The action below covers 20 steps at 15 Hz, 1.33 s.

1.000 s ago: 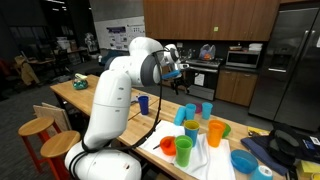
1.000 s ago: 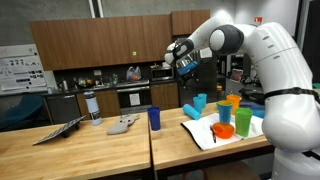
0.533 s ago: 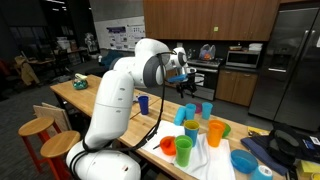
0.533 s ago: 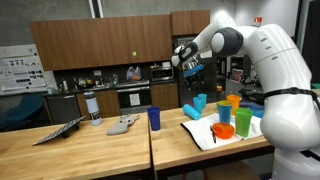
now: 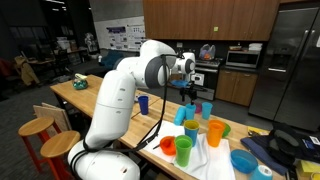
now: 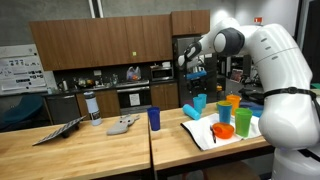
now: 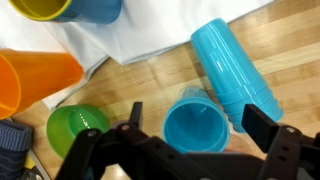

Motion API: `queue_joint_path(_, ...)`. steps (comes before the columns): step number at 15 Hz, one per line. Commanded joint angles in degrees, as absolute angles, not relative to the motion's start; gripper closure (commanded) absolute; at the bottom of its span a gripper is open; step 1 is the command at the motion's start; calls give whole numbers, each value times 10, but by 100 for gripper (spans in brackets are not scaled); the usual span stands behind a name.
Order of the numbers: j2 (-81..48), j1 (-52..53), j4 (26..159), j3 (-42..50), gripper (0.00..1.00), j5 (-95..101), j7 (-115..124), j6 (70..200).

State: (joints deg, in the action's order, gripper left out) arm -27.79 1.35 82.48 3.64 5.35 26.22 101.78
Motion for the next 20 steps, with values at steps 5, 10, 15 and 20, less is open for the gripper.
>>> queue_joint_path(5, -244, 16, 907, 56, 0, 38, 305, 1096)
queue_joint_path(10, -225, 18, 933, 60, 0, 40, 315, 1121)
queue_joint_path(15, -205, 9, 957, 74, 0, 42, 334, 1131)
queue_joint_path(20, -206, 1, 980, 77, 0, 34, 332, 1131)
